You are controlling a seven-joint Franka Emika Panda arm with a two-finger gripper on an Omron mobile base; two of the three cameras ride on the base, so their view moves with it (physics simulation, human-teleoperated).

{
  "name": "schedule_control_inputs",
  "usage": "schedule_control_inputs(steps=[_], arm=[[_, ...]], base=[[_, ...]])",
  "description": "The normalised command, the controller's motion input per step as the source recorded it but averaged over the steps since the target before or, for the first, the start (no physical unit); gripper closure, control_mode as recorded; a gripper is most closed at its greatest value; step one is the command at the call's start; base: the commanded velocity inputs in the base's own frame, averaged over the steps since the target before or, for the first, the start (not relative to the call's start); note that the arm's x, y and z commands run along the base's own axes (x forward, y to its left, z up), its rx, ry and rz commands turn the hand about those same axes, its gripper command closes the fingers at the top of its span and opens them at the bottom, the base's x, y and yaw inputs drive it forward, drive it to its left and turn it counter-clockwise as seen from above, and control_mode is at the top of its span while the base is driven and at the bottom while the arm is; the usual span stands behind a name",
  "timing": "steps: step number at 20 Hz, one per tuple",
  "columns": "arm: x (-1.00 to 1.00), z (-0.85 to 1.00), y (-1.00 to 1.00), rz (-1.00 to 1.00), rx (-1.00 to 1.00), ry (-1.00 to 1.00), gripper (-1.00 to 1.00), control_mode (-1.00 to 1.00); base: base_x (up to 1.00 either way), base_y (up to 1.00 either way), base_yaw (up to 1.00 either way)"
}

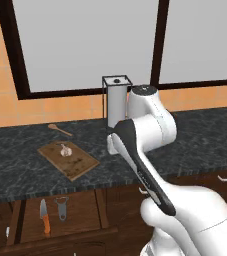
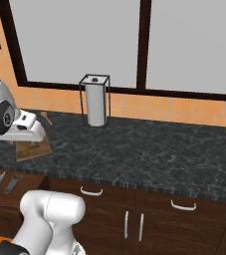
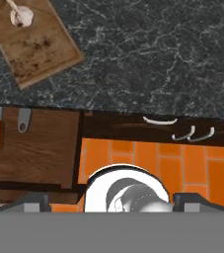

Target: Place the appropriate cutting tool for cutting the garlic skin on the cutting board.

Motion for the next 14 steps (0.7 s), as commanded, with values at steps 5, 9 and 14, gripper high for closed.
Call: schedule_control_inputs(steps=[5, 9, 14], arm=[[-0.70, -0.50, 1.00, -0.09, -0.05, 0.01, -1.00, -1.00], [-0.36, -0.27, 1.00, -0.08, -0.06, 0.05, -1.00, -1.00], [-0.30, -0.34, 1.00, -0.07, -0.03, 0.03, -1.00, -1.00]], base=[[0.00, 0.00, 0.00], [0.00, 0.00, 0.00], [0.00, 0.00, 0.00]])
